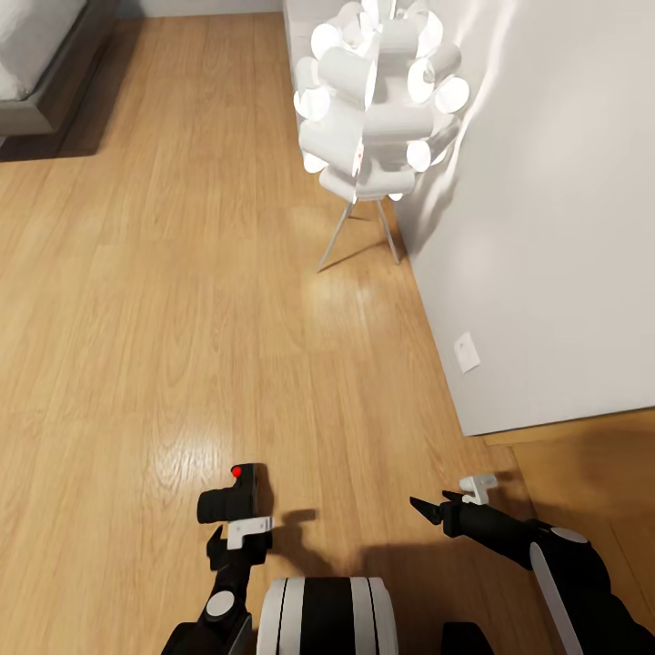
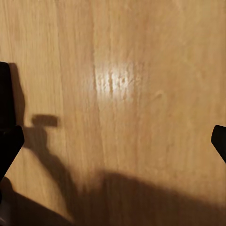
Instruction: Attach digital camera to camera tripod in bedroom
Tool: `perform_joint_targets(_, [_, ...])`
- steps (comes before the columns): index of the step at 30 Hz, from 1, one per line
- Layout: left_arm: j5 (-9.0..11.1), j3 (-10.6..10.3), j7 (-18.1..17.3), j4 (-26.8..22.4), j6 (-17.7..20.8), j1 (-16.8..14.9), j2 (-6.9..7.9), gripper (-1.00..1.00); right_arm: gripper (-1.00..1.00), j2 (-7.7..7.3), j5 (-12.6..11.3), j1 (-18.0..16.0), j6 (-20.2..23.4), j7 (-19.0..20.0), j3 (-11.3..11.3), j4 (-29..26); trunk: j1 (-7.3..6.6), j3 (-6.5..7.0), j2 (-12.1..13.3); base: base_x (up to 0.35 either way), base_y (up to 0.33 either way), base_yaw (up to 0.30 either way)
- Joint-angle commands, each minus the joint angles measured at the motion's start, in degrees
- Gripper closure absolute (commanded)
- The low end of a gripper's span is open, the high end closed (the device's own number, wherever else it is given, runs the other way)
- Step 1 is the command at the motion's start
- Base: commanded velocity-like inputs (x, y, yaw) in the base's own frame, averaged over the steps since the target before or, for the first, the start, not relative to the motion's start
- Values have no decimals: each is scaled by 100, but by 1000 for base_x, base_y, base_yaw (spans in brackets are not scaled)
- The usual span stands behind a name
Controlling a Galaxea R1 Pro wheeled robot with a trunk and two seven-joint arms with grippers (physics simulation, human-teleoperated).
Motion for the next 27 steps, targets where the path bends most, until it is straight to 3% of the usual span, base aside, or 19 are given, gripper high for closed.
perform_joint_targets(1, [104,-21,36,13,-24,-3,3,-100,-100,0,-41,-2,47,3,-6,-2,-1,-3,-1,0,0,0])
perform_joint_targets(27, [179,0,36,255,-229,-3,4,-100,-100,0,-36,-2,43,7,-2,-2,-1,-3,-1,0,0,0])
